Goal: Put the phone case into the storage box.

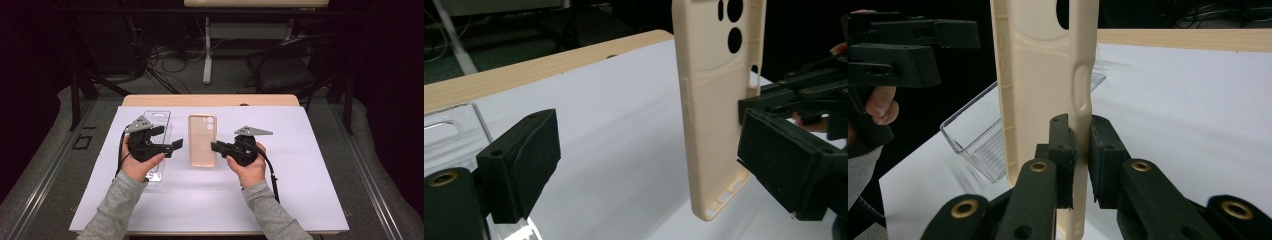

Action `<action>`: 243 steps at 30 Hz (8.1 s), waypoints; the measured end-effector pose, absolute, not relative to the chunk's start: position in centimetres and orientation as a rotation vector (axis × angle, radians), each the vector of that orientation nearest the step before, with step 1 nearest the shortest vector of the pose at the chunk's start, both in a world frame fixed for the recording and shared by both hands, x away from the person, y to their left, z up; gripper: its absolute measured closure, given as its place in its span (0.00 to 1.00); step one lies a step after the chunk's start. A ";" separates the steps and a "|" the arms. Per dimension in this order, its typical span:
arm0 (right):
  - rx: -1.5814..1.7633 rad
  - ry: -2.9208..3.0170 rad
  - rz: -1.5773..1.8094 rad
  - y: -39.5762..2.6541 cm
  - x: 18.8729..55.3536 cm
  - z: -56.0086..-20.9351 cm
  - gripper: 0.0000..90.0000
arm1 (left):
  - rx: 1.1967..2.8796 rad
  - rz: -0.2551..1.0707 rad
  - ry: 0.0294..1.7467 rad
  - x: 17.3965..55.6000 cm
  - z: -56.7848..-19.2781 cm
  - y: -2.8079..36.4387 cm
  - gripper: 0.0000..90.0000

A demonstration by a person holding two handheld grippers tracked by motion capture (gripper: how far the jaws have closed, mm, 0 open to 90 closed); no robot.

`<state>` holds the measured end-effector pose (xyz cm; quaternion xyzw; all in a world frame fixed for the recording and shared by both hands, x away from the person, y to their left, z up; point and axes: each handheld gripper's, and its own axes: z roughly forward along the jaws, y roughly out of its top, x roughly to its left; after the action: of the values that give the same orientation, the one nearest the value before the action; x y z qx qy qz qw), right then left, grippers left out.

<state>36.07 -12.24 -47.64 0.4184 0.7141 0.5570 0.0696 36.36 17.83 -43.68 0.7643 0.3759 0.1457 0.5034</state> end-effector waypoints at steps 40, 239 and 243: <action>1.157 2.194 1.627 -9.7 34.8 -48.7 0.91 | 1.998 0.636 0.762 34.5 -41.8 16.7 0.26; 0.947 2.199 1.356 -11.8 32.6 -48.8 0.48 | 2.105 0.840 0.652 35.2 -42.4 17.9 0.89; 0.954 2.163 1.350 -12.4 32.3 -49.0 0.42 | 2.108 0.845 0.650 35.1 -42.3 17.9 0.89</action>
<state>32.27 -12.38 -48.98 0.3428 0.7771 0.4852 0.2080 35.05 17.94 -42.27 0.8255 0.2546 0.3308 0.3798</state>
